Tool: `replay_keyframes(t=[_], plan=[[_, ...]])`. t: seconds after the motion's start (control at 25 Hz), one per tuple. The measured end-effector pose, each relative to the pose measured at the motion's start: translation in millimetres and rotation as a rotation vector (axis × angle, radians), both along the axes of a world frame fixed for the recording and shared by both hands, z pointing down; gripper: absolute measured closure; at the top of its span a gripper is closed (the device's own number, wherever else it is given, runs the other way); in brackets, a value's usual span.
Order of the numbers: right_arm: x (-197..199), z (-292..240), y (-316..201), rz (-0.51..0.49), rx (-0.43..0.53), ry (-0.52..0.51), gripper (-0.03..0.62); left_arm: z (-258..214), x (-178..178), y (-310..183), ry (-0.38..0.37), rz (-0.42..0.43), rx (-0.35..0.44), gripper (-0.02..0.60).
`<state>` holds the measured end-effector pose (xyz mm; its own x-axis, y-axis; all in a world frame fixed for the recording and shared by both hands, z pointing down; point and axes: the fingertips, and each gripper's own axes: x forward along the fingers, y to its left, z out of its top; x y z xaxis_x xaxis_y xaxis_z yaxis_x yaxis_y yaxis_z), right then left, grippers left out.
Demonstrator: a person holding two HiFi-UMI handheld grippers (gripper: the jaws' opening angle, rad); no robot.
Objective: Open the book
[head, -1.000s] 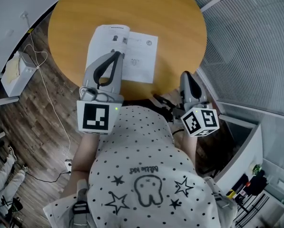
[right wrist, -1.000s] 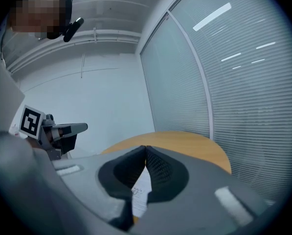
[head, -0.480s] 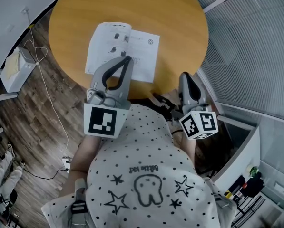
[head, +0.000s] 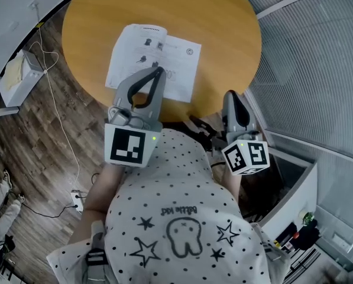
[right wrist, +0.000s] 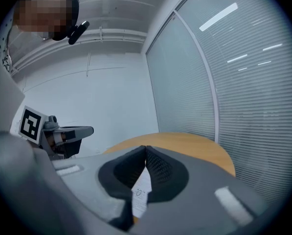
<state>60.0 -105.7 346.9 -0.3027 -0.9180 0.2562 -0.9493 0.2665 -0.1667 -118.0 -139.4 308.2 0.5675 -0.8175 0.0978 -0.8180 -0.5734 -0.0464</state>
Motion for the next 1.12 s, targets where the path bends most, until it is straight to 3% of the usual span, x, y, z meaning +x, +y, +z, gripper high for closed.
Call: replay_keyframes(t=[1.12], plan=[[-6.0,-1.1,-4.6,-0.026,0.006,-0.001,0.589,-0.3,-2.1,-1.7,-0.009,-0.014,0.016,0.572]])
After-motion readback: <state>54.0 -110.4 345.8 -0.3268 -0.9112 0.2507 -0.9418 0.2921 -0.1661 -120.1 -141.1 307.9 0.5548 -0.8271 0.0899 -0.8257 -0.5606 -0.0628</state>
